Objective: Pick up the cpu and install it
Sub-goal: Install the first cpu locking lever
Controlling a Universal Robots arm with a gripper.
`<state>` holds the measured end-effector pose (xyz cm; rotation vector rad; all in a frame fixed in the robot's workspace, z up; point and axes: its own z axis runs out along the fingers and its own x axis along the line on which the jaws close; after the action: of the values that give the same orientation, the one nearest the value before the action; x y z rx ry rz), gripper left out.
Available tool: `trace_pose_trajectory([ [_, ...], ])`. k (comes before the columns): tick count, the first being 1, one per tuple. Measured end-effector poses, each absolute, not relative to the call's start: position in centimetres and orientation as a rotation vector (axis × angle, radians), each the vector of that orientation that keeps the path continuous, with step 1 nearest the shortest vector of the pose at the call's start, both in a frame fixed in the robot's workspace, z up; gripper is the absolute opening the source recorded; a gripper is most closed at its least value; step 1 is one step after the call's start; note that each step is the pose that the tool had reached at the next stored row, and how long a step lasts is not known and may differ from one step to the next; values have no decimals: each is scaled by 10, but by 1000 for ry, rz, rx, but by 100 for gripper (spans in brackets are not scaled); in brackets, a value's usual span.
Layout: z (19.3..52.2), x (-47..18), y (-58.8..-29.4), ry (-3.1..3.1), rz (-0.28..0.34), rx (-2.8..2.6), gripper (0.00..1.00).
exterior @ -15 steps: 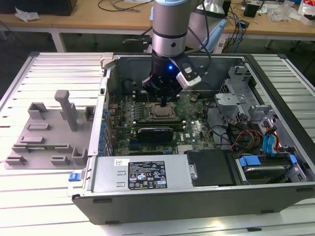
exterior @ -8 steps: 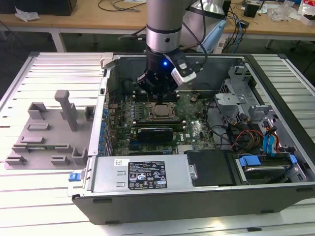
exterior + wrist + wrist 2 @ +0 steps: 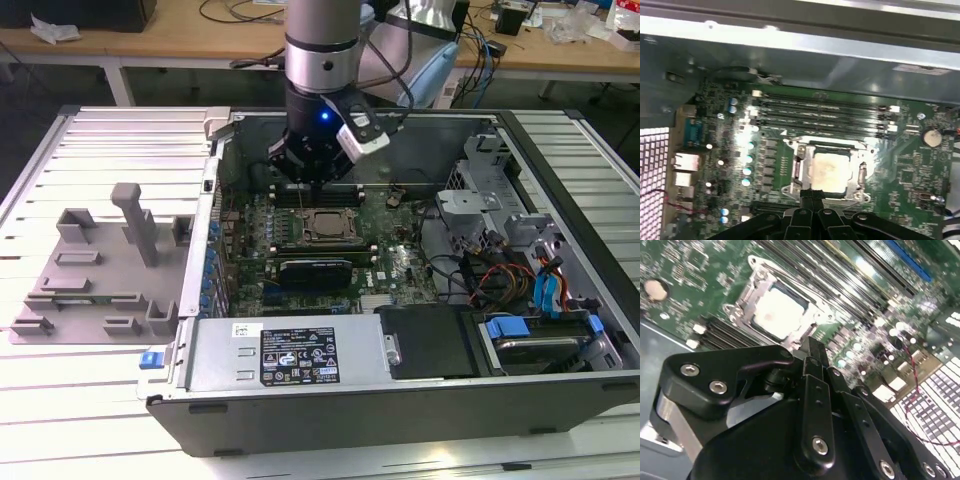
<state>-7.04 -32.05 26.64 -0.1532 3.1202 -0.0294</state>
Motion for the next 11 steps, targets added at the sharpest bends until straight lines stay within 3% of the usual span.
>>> trace_pose_trajectory([
  [4,266,-89,-319,3119,-26,-153,11],
  [6,266,-93,-319,3117,14,-153,11],
  [9,266,-97,-319,3112,91,-152,11],
  [11,266,-100,-319,3102,198,-150,11],
])
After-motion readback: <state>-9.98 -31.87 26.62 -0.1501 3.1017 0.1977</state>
